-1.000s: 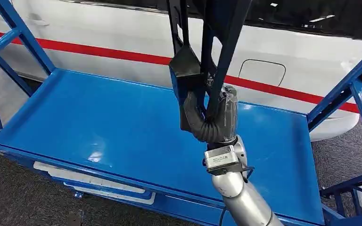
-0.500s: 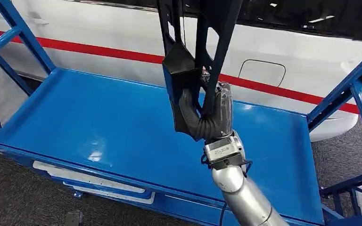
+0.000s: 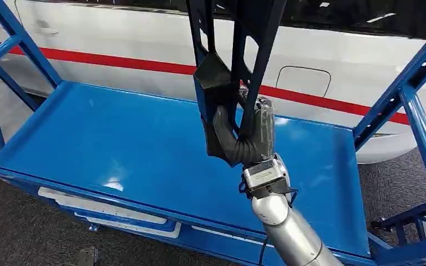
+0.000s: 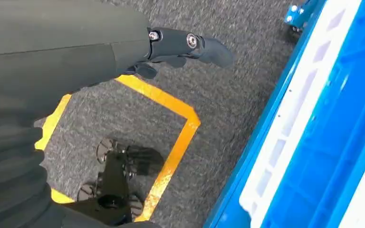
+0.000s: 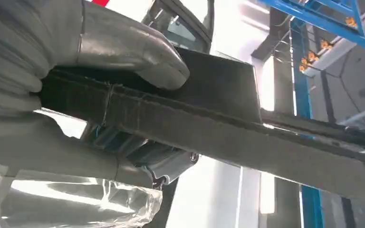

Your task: Take the parts from the cabinet and place them on the table.

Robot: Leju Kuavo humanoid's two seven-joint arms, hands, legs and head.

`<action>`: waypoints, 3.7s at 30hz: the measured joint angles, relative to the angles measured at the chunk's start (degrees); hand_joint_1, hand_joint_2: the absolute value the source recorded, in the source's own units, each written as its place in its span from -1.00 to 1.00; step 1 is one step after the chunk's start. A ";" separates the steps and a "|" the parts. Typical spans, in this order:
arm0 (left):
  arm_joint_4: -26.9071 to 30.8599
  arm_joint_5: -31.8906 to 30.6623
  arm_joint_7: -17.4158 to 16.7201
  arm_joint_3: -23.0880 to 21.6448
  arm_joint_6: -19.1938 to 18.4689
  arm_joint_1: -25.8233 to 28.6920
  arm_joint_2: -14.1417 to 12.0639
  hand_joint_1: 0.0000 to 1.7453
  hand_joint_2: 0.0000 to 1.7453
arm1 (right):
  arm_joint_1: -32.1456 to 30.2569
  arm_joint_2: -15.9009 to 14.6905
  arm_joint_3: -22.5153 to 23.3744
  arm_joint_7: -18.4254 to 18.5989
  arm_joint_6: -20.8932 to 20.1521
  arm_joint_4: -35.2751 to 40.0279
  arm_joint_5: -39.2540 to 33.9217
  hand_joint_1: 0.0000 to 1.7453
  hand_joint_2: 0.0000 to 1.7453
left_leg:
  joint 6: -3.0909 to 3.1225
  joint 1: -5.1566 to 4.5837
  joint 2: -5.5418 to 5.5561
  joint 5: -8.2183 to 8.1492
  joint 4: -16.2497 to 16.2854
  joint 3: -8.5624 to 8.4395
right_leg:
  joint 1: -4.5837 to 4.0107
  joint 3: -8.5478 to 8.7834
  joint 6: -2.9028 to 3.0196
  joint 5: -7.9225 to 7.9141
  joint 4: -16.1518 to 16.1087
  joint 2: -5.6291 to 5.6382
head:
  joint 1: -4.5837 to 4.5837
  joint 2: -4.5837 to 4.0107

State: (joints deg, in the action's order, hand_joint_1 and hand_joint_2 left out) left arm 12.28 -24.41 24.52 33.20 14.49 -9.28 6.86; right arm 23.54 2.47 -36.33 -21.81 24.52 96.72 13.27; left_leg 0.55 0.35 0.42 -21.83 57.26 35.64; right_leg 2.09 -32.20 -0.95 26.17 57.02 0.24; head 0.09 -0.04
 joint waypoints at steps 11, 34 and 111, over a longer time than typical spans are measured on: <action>0.02 -0.74 -0.72 0.44 0.26 -0.49 -0.29 -1.00 1.00 | -0.65 0.07 0.07 -1.64 -0.52 -0.15 1.27 1.00 1.00 | 0.82 0.34 -0.25 -7.04 0.46 -5.69 | -1.40 -2.88 1.85 -3.01 -0.05 -0.15 | -0.15 0.02; 0.00 -1.75 -1.44 0.39 0.46 -0.92 0.02 -1.00 1.00 | -1.53 -0.42 0.22 -3.91 -3.80 0.11 2.16 1.00 1.00 | -1.10 0.85 -0.50 -6.08 7.87 4.46 | -0.20 0.31 2.03 -0.02 -0.14 0.01 | -0.22 0.00; -0.02 -3.91 1.73 0.31 -0.61 -0.40 -0.96 -1.00 1.00 | -3.36 0.11 -2.32 -7.04 -2.51 0.02 5.07 1.00 1.00 | 2.11 0.29 -0.14 -0.91 -1.58 -1.76 | -0.93 -3.41 1.04 6.85 10.13 -0.85 | 0.13 0.00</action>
State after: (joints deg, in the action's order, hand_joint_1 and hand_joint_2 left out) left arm 12.26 -28.32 26.25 33.51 13.88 -9.68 5.90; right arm 20.19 2.58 -38.64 -28.85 22.01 96.74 18.34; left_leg 2.66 0.64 0.28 -22.74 55.68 33.88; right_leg 1.15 -35.60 0.09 33.02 67.16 -0.62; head 0.22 -0.04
